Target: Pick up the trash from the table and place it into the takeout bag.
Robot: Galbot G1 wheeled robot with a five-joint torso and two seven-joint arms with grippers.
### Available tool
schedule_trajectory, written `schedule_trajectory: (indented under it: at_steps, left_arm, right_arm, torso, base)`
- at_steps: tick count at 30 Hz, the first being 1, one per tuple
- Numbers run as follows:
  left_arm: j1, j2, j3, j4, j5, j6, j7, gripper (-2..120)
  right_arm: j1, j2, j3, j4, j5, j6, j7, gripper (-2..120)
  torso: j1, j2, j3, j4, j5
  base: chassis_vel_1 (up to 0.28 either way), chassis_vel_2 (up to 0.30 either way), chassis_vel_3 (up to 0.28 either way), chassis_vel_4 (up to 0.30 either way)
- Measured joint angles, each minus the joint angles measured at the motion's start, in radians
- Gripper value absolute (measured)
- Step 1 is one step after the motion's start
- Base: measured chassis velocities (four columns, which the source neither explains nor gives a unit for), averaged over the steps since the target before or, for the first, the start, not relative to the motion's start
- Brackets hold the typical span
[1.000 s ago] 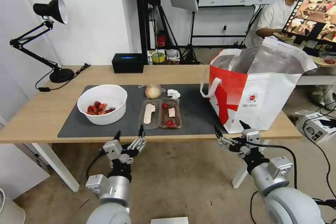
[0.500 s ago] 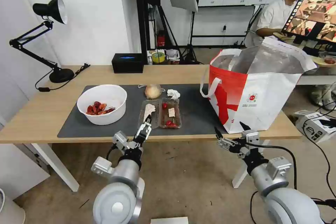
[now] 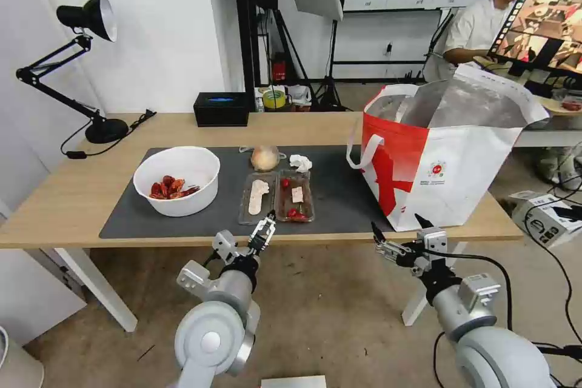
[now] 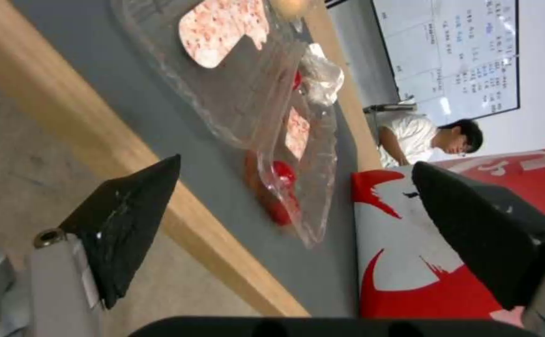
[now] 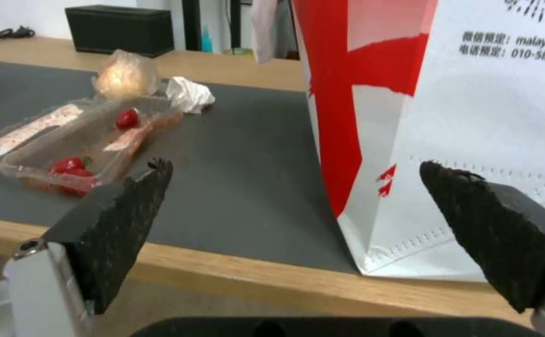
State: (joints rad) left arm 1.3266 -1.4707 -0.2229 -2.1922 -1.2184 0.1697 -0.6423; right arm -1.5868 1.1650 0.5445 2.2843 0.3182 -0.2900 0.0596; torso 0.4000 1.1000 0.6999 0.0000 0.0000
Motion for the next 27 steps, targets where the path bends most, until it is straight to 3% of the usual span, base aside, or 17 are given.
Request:
schedule_trajectory:
  at_steps: [27]
  left_arm:
    - [-0.118, -0.024, 0.009, 0.123, -0.024, 0.0, -0.017, 100]
  right_arm:
    - [-0.005, 0.011, 0.01, -0.018, -0.004, 0.006, 0.001, 100]
  torso:
    - [0.0, 0.0, 0.0, 0.0, 0.0]
  base:
    - [0.0, 0.0, 0.0, 0.0]
